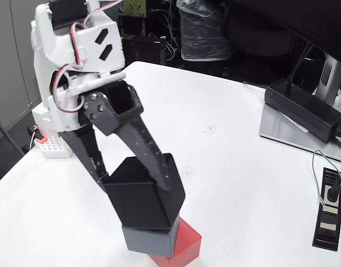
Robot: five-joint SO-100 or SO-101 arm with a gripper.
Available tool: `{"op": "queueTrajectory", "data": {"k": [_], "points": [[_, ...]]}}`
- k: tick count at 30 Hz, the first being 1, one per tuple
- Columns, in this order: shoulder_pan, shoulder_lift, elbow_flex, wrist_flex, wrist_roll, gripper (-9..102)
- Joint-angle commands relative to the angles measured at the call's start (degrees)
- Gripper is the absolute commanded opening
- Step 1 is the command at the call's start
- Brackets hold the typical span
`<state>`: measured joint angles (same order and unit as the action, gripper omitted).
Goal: Stack the three blocks in an ordered color.
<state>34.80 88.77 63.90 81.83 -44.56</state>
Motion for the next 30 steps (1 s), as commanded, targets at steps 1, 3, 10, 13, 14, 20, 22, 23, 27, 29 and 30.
{"op": "queueTrajectory", "data": {"k": [1,3,10,13,14,20,22,23,27,29,30], "points": [[-1.8,-0.4,0.5,0.1,-0.4,19],[-2.0,-0.4,0.5,0.1,-0.3,19],[-1.9,-0.4,0.5,0.1,-0.3,19],[-1.9,-0.5,0.5,0.1,-0.3,19],[-1.9,-0.5,0.5,0.1,-0.3,19],[-1.8,-0.5,0.5,0.0,-0.3,20],[-1.9,-0.5,0.5,0.0,-0.3,21],[-1.9,-0.5,0.5,0.0,-0.3,23],[-2.0,-0.5,0.5,-0.4,-0.3,30],[-2.0,-0.5,0.5,-0.4,-0.4,33],[-2.0,-0.5,0.5,-0.5,-0.4,34]]}}
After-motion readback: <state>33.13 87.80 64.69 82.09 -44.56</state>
